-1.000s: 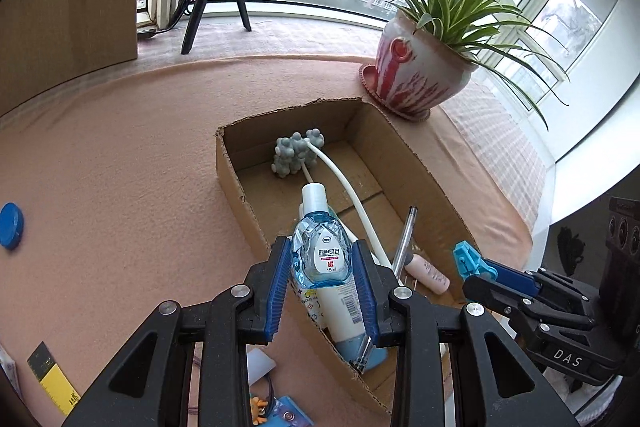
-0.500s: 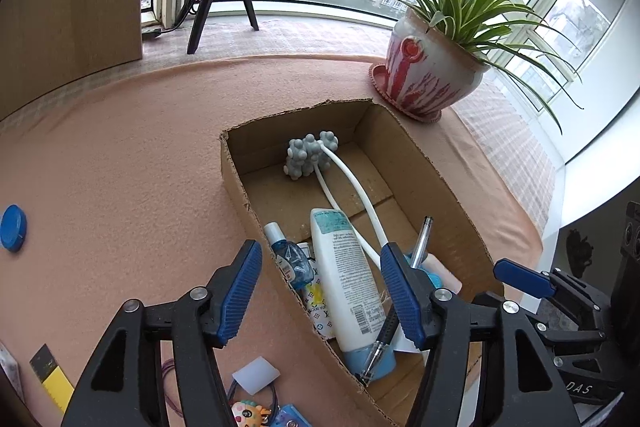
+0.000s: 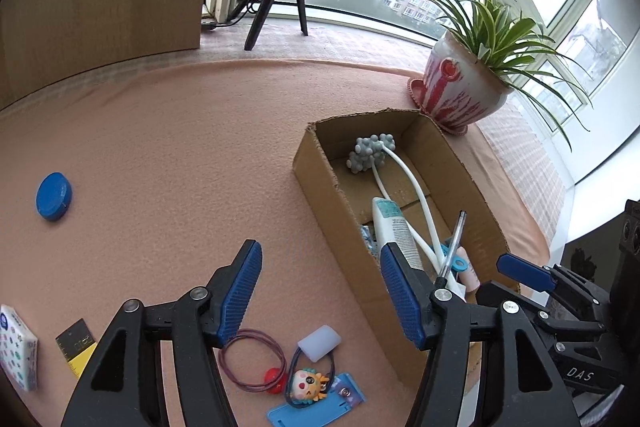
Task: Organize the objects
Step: 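Move both grippers back from the box toward the tissue pack, then grasp the white tissue pack with the left gripper while the right gripper grasps the purple cable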
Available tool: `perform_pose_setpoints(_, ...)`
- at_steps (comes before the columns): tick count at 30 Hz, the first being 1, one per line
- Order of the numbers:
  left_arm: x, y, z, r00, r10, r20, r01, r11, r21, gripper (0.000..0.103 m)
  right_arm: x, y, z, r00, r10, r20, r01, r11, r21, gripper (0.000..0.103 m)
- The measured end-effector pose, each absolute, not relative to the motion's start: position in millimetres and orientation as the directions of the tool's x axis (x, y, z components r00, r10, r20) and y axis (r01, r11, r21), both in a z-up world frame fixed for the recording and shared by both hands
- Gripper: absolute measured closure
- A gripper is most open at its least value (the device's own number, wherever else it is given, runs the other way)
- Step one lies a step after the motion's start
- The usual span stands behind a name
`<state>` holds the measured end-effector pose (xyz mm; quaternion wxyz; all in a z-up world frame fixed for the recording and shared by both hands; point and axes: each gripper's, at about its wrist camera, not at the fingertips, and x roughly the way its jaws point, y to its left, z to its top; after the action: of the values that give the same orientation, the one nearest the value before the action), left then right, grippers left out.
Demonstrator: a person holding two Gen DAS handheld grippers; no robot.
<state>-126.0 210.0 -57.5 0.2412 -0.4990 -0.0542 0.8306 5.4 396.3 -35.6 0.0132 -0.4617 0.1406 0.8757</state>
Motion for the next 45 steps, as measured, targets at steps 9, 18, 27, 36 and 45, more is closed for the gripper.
perform_pose_setpoints(9,-120.9,124.1,-61.8,-0.416,0.397,-0.818,-0.217,-0.917,-0.335,0.038,-7.4,356.5,-31.0,-0.564,-0.180,-0.806,-0.074,-0.961,0.266,0.046)
perform_pose_setpoints(18,-103.8,48.8,-76.4,-0.424,0.333,-0.842,-0.099,-0.941,-0.323,0.038,-25.9,302.2,-34.3,-0.509,-0.290,-0.810,0.056,-0.951,0.305,0.046)
perform_pose_setpoints(27,-83.7,7.1,-98.6,-0.395,0.309,-0.865,-0.016,-0.944,-0.330,0.038,-47.9,248.4,-60.6,-0.370,-0.371,-0.852,0.183,-0.928,0.324,0.046)
perform_pose_setpoints(36,-65.3,-7.2,-109.6,-0.388,0.286,-0.876,0.033,-0.946,-0.323,0.038,-60.0,219.7,-88.1,-0.270,-0.357,-0.894,0.252,-0.923,0.292,0.046)
perform_pose_setpoints(45,-60.8,-45.5,-97.8,-0.443,0.190,-0.876,0.089,-0.963,-0.254,0.038,-65.0,197.0,-110.0,-0.230,-0.263,-0.937,0.316,-0.931,0.184,0.047)
